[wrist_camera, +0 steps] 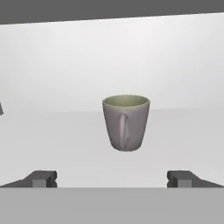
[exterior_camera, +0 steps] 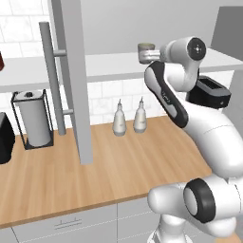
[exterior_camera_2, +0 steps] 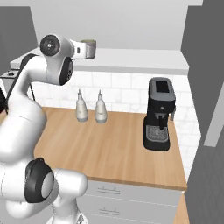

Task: Gather all objects into one cabinet and sort the glasses and bowls to opposite sides.

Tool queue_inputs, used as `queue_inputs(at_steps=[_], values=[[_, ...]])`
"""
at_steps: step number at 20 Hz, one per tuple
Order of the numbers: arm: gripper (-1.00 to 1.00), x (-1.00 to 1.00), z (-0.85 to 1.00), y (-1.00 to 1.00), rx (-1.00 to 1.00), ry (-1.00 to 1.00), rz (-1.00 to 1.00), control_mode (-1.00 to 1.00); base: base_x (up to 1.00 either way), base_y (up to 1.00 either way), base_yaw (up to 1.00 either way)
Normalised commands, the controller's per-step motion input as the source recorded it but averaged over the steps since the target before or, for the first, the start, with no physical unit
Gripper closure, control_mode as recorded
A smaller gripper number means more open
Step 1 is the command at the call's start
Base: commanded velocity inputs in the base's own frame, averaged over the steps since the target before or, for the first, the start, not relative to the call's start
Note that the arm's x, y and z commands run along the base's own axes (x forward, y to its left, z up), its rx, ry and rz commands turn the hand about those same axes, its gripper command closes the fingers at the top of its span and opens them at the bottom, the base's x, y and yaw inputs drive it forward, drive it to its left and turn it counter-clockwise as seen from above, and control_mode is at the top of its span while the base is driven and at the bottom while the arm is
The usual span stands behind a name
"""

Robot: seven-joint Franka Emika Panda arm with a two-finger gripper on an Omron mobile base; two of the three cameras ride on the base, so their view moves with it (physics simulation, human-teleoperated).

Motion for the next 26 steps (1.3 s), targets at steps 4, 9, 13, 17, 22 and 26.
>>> queue_inputs(at_steps=[4, 9, 13, 17, 22, 26], values=[[-1.0, 0.53, 0.0, 0.0, 0.0, 0.02, -0.05, -1.0, 0.0, 0.0, 0.0], [-1.0, 0.48, -0.01, 0.0, 0.0, 0.03, -0.04, -1.0, 0.0, 0.0, 0.0], [-1.0, 0.28, -0.07, 0.0, 0.0, 0.02, -0.01, -1.0, 0.0, 0.0, 0.0], [-1.0, 0.07, -0.03, -0.02, 0.0, 0.0, 0.0, -1.0, 0.0, 0.0, 0.0], [-1.0, 0.08, -0.1, -0.07, 0.01, 0.0, 0.0, -1.0, 0.0, 0.0, 0.0], [-1.0, 0.12, -0.08, 0.0, 0.0, 0.0, -0.02, -1.0, 0.0, 0.0, 0.0]])
